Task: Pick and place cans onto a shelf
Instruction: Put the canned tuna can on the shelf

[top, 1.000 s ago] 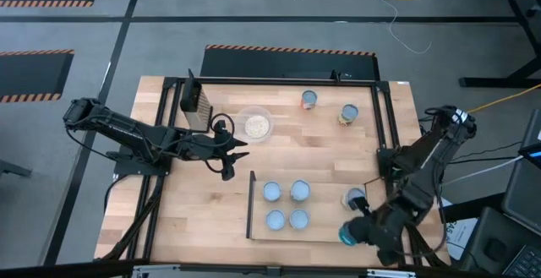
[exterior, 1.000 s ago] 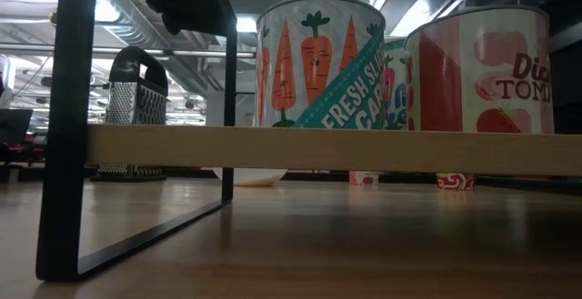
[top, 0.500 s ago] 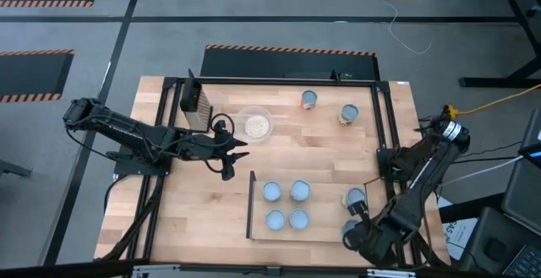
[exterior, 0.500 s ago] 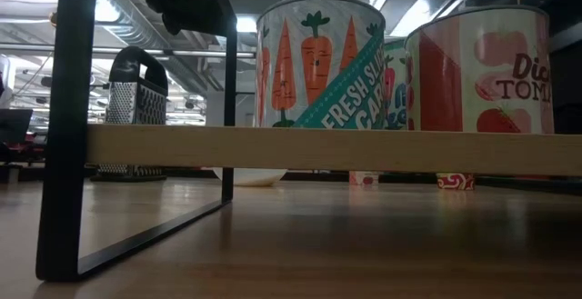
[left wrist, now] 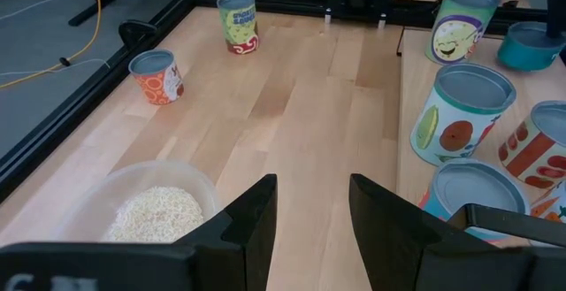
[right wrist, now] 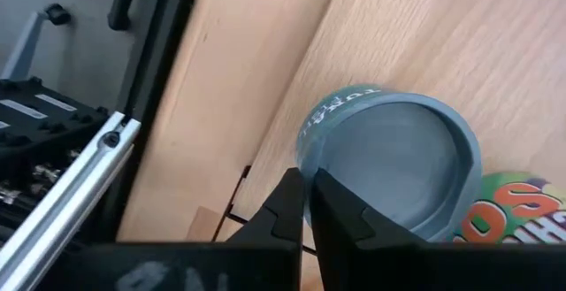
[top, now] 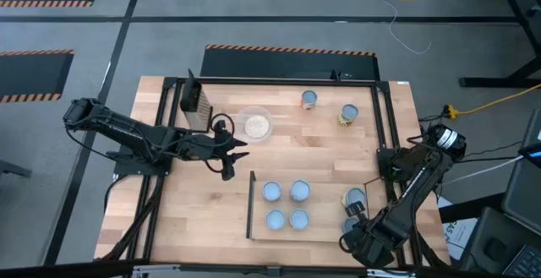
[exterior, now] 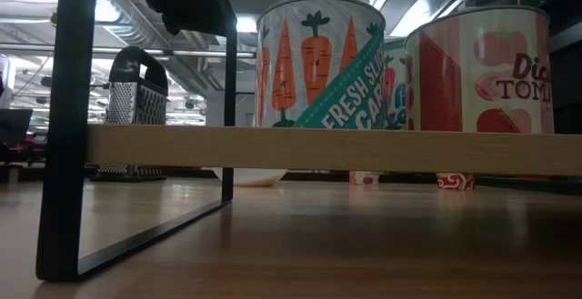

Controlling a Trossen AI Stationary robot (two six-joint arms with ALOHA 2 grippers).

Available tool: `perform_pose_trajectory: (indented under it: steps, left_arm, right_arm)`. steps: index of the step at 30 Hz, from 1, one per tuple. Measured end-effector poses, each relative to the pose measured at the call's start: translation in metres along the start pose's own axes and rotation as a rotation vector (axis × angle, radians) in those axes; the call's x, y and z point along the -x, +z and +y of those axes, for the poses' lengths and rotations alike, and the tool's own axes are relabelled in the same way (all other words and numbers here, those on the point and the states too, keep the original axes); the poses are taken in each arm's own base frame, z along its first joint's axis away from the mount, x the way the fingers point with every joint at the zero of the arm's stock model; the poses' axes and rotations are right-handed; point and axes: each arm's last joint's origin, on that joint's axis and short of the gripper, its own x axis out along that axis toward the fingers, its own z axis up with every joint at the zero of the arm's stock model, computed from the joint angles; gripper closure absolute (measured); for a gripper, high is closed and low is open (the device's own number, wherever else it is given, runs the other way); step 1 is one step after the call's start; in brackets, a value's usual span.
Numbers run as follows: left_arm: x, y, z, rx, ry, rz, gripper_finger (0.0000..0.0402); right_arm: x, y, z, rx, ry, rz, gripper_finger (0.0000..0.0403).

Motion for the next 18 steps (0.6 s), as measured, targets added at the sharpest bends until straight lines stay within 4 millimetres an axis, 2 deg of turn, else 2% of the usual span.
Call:
perform_pose_trajectory:
  steps: [6,18]
  left_arm:
    - [0.0000,0.0000,0.0000,0.000,0.000,0.000,0.0266]
    - [0.0000,0.0000,-0.0001,0.000,0.000,0.000,0.0266]
  right_arm:
    - [-0.0091,0.0021,0.0011,0.001,-0.015,0.027,0.0386]
    - [-0.0095,0.0015,0.0008,-0.002,-0.017,0.035,0.0372]
